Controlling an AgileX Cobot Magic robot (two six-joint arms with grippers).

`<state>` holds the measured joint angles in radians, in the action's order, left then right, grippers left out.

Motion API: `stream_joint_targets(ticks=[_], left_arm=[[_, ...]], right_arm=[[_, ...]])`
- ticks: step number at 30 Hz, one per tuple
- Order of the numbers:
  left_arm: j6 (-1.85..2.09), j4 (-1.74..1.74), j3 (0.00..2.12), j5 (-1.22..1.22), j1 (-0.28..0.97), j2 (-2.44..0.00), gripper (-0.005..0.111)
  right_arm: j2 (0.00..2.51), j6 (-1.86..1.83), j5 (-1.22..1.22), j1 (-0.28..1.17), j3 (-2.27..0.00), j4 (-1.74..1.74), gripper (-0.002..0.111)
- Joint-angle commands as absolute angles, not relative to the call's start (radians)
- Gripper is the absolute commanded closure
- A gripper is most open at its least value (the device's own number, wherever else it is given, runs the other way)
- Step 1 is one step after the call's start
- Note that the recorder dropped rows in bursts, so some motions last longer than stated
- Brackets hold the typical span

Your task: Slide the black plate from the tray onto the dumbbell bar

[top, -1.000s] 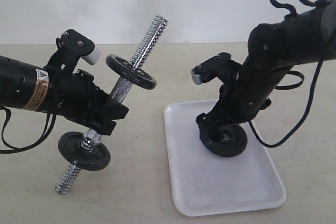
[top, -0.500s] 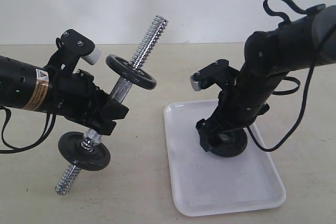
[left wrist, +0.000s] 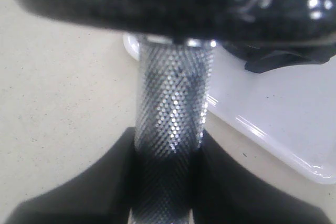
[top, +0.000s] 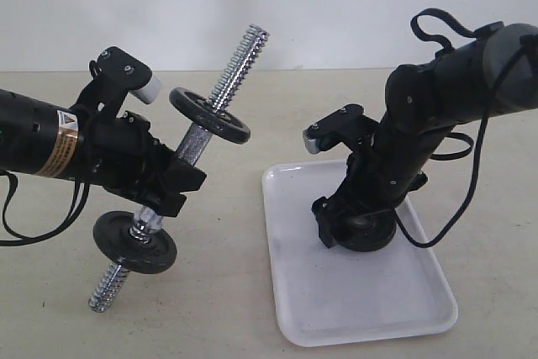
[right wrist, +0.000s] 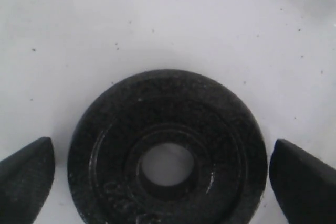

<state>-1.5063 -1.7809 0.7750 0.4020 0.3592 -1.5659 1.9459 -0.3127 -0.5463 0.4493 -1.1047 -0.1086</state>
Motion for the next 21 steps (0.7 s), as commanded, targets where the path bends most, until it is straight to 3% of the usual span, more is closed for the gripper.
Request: stream_joint_targets(ticks=[1,21], left_arm=[[-1.51,-1.744,0.813,0.439,0.36,-1.502,0.102],[-1.51,-1.744,0.813,0.436,0.36,-1.502,0.102]], right_arm=[[1.947,-0.324,-0.547,0.451,-1.109,-0.103,0.003],[2.029,-0.326,-0.59,0.451,-1.109,-0.09,0.003]])
